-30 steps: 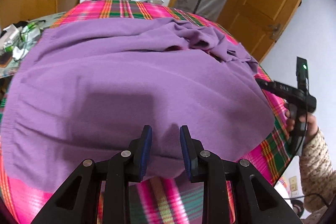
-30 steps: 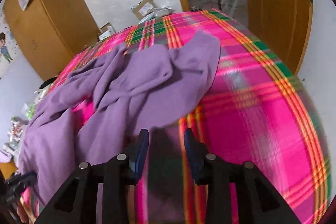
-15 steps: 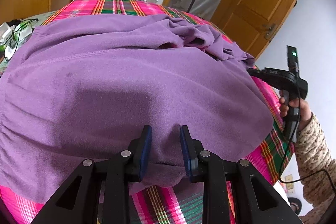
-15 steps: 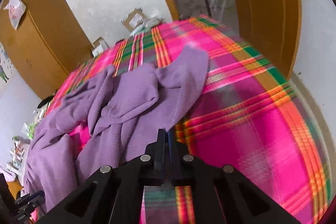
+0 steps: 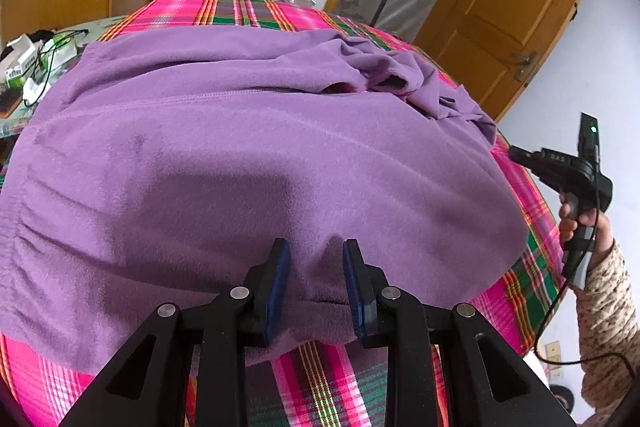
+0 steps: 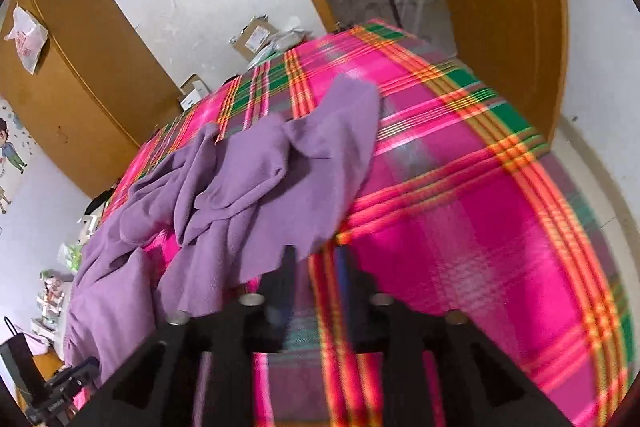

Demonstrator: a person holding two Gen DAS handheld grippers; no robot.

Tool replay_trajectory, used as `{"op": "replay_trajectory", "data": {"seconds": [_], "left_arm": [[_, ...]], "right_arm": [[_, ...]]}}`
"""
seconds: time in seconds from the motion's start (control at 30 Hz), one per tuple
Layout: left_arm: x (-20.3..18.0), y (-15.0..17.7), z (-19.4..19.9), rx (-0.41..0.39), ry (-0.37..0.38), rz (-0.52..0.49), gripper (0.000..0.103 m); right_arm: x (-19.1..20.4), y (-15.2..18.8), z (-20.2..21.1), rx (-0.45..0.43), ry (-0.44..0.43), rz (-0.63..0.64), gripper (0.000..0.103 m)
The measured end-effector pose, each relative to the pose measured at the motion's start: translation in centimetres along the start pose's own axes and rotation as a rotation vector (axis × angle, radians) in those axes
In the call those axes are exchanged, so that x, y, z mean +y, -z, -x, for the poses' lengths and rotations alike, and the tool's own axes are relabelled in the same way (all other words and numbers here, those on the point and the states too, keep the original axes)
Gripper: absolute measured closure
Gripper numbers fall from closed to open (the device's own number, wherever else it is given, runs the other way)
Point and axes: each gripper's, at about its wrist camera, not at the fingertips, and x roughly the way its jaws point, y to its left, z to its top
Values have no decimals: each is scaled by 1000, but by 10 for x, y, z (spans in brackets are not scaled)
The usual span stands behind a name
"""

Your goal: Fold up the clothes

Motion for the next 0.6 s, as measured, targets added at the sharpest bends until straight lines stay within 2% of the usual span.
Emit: {"op": "replay_trajectory", "data": {"seconds": [0.13, 0.17, 0.23, 0.37, 0.6], "left_arm": [[-1, -1, -1, -3, -7, -5, 75], [-2, -2, -2, -5, -8, -5, 75], [-2, -3, -3, -9, -8, -6, 75], [-1, -5, -5, -14, -3, 3, 75], [1, -5, -3, -13, -1, 8, 75]], "right_arm": [[11, -8, -20, 23, 26, 48, 68], [12, -9, -22, 21, 38, 54, 71], [13, -11, -27, 15, 61, 65, 97], [16, -8, -17, -19, 57, 98, 98], [1, -1, 42, -144, 63, 59, 98]]}}
